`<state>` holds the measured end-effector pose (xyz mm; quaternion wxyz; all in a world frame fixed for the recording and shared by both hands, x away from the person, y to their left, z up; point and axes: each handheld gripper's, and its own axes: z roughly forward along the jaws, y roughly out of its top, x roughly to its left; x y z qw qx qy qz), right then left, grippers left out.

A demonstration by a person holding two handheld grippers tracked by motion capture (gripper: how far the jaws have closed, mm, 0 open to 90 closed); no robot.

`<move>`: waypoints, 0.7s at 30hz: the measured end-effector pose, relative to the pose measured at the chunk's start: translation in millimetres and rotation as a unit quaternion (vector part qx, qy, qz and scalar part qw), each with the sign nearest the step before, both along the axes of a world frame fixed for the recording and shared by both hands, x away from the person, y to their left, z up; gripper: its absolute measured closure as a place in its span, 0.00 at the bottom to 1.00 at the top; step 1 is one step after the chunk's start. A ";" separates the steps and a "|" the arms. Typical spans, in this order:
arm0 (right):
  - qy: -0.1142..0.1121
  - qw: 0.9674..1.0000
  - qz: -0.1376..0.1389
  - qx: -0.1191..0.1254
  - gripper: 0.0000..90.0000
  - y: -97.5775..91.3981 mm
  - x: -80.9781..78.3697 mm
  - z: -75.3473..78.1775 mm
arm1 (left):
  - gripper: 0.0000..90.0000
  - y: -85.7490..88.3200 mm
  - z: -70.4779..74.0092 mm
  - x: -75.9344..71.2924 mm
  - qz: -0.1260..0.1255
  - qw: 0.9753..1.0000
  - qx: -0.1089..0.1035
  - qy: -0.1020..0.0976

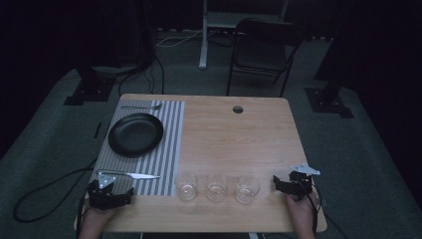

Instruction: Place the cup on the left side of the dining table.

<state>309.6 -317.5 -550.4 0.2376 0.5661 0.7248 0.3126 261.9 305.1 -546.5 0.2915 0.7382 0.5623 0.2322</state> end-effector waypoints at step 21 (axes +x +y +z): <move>0.000 1.000 0.000 0.000 0.14 0.1 0.0 0.0 | 0.03 3.0 1.8 0.3 -0.010 1.000 0.004 0.005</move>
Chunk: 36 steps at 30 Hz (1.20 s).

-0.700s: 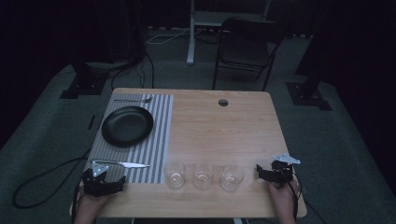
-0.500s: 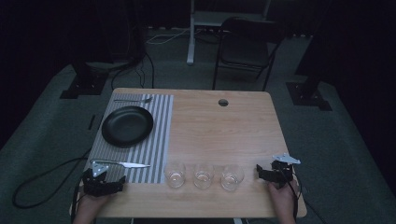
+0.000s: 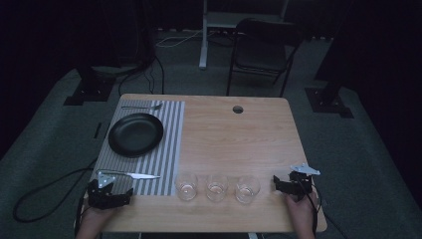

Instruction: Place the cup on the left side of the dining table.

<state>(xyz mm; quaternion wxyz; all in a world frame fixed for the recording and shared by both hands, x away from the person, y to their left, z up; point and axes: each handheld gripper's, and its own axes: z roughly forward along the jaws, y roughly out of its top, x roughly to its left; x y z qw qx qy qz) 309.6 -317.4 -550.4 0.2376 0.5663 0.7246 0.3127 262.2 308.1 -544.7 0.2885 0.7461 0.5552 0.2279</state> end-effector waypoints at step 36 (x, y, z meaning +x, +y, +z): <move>0.000 1.000 0.000 0.000 0.14 0.0 0.0 0.0 | 0.03 -29.5 4.7 -11.5 -0.114 0.993 -0.017 0.004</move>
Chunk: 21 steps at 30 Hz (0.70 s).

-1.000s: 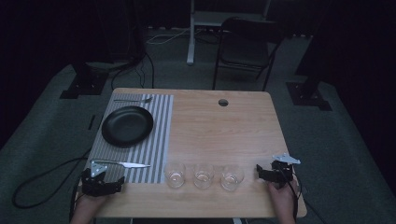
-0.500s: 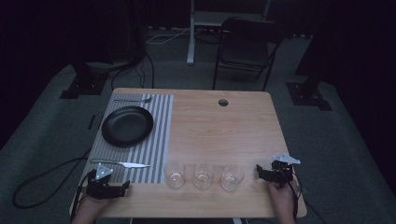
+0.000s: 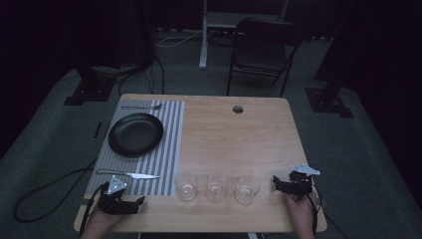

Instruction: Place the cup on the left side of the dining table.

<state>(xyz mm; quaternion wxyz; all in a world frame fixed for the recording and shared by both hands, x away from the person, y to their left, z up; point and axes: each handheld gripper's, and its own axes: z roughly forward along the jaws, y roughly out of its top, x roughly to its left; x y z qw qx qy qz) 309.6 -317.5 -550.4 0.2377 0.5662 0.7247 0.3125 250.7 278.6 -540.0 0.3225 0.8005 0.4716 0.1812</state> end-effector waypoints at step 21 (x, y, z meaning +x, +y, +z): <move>0.000 1.000 0.000 0.000 0.14 0.0 0.0 0.0 | 0.03 -32.3 2.9 -4.3 -0.059 0.998 -0.009 -0.004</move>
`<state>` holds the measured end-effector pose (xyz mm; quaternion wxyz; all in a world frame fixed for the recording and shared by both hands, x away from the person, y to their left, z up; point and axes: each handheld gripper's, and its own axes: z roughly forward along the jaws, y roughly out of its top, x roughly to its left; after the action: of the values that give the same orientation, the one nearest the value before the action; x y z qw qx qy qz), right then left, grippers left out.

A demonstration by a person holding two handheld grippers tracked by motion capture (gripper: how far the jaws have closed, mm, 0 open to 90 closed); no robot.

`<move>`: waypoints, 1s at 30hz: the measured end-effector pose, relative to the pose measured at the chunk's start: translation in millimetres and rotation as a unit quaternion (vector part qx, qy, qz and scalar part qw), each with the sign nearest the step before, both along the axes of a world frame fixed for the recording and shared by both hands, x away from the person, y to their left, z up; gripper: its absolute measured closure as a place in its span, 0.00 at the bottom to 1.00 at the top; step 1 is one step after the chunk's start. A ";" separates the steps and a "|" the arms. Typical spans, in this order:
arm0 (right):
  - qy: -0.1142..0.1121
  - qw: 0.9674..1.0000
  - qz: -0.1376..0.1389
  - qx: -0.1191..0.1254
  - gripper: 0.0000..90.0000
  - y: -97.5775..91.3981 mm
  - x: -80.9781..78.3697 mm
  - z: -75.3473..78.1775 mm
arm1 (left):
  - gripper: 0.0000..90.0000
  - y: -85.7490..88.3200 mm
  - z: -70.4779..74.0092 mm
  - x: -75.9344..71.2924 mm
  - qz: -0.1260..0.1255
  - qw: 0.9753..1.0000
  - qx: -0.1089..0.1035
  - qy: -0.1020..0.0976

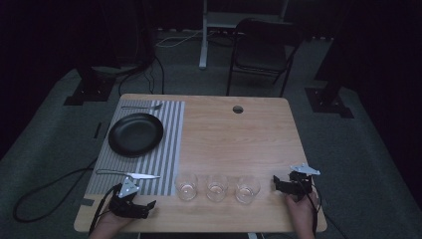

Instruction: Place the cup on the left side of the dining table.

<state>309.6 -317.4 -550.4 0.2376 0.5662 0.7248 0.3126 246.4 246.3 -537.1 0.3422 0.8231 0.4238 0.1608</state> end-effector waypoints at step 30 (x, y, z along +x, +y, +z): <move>0.000 1.000 0.000 0.000 0.14 0.0 0.0 0.0 | 0.06 -44.0 4.5 2.9 -0.075 0.997 -0.024 -0.008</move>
<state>309.5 -317.4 -550.4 0.2376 0.5662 0.7248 0.3125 249.2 202.2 -532.6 0.3760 0.8428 0.3621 0.1308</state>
